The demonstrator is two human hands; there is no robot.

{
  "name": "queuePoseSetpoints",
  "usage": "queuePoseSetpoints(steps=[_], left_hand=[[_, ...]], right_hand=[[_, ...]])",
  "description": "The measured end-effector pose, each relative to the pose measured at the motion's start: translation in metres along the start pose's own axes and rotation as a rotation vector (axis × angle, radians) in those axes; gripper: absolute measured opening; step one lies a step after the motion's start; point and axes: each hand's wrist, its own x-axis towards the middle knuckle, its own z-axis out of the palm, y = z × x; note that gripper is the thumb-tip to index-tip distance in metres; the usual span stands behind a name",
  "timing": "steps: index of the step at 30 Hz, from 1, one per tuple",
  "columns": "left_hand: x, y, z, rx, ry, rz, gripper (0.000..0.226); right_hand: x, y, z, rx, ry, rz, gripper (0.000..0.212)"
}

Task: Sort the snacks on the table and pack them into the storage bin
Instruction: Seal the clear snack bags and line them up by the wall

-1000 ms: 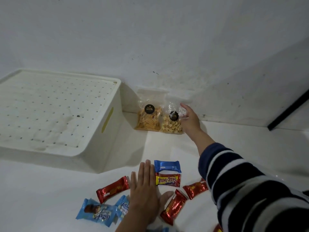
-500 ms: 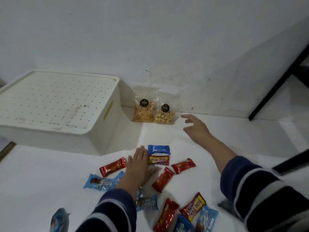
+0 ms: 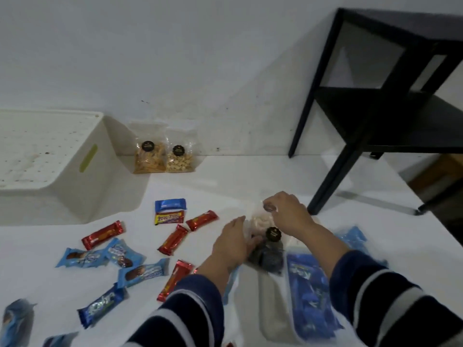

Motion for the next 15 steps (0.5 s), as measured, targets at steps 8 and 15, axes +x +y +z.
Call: queuePoseSetpoints(steps=[8,15], left_hand=[[-0.015,0.027,0.048,-0.147,0.008,-0.095,0.115],[-0.030,0.019,0.049,-0.223,0.004,-0.156,0.113]], right_hand=[[0.010,0.062,-0.002,0.034,-0.097,0.228,0.046],[0.015,0.056,-0.010,0.175,-0.031,0.170,0.028]])
